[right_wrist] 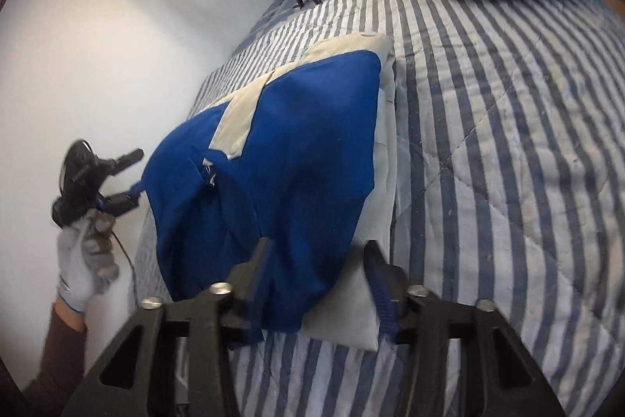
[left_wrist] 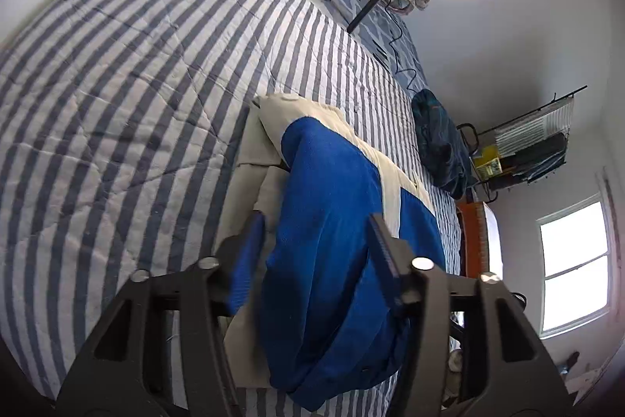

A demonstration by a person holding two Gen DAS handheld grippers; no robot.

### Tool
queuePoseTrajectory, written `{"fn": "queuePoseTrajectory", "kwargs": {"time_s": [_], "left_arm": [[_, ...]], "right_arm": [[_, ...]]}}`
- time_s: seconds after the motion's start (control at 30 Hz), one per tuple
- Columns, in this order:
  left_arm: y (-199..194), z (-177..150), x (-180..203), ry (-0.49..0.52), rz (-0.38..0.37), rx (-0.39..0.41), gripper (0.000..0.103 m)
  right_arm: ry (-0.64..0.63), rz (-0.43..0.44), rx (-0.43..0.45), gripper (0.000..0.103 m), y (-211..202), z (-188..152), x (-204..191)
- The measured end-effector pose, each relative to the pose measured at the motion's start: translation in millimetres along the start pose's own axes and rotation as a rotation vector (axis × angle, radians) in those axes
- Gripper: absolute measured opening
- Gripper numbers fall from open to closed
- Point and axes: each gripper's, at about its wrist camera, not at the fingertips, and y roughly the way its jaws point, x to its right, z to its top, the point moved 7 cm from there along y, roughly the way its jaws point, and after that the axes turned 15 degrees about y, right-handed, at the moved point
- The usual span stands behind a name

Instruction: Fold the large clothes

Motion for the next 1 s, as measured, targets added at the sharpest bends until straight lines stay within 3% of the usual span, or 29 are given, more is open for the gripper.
{"fn": "queuePoseTrajectory", "kwargs": {"time_s": [0.03, 0.1, 0.2, 0.33, 0.4, 0.53, 0.67, 0.73, 0.8, 0.9, 1.0], "left_arm": [[4, -1, 0, 0.008, -0.002, -0.009, 0.034], [9, -4, 1, 0.027, 0.007, -0.018, 0.009], [1, -11, 4, 0.020, -0.026, 0.018, 0.003], [1, -34, -11, -0.026, -0.033, 0.032, 0.002], [14, -51, -23, -0.031, 0.007, -0.001, 0.002], [36, -67, -25, 0.050, 0.074, -0.026, 0.002], [24, -59, -11, 0.134, 0.133, -0.043, 0.002], [8, -50, -3, 0.188, 0.179, -0.023, 0.009], [-14, -40, 10, 0.254, 0.220, 0.027, 0.011], [-30, -24, 26, 0.297, 0.248, 0.092, 0.012], [-23, 2, 46, 0.361, 0.286, 0.120, 0.012]], "right_arm": [[-0.005, 0.003, -0.008, 0.029, 2, 0, -1], [-0.032, -0.003, -0.025, 0.002, 6, -2, -3], [-0.052, -0.007, -0.020, 0.000, -1, -2, -11], [-0.112, 0.006, 0.021, 0.000, -24, 3, -26], [-0.108, -0.004, 0.023, 0.000, -24, 4, -19], [-0.070, -0.112, -0.022, 0.000, 5, 0, 10], [-0.097, -0.112, -0.023, 0.003, 2, -3, 5], [-0.157, -0.154, -0.013, 0.011, -14, -5, -4], [-0.230, -0.174, 0.031, 0.026, -34, -5, -15], [-0.285, -0.164, 0.106, 0.026, -60, 7, -31], [-0.303, -0.156, 0.182, 0.027, -62, 34, -50]]}}
